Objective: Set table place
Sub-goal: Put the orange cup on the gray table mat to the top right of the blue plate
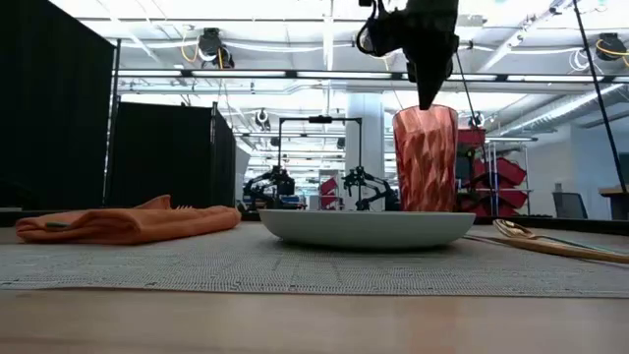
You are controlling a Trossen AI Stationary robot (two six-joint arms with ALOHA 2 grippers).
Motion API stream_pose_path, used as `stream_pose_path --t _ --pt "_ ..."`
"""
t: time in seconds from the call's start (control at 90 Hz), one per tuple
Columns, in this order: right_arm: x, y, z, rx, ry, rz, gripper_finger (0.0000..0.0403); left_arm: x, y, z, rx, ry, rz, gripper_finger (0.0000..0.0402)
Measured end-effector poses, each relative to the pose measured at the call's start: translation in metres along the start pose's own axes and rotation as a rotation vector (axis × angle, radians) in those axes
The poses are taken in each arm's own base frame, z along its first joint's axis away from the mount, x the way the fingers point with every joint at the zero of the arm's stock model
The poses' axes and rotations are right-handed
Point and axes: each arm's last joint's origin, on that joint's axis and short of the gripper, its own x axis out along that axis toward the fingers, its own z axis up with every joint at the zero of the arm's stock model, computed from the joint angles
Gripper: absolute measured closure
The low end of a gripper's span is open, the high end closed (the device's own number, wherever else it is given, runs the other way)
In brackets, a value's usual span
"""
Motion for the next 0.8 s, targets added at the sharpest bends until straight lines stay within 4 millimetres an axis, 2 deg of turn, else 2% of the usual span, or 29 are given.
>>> stream_pose_path --t 0.444,0.8 --pt "0.003 0.015 0.002 -0.032 -0.035 0.022 0.0385 -0.002 -0.002 -0.001 0.003 -0.004 -0.007 0.0268" --pt "0.032 0.017 0.009 -0.039 0.044 0.012 0.0385 -0.006 -0.006 -0.004 0.011 -0.009 -0.012 0.0268"
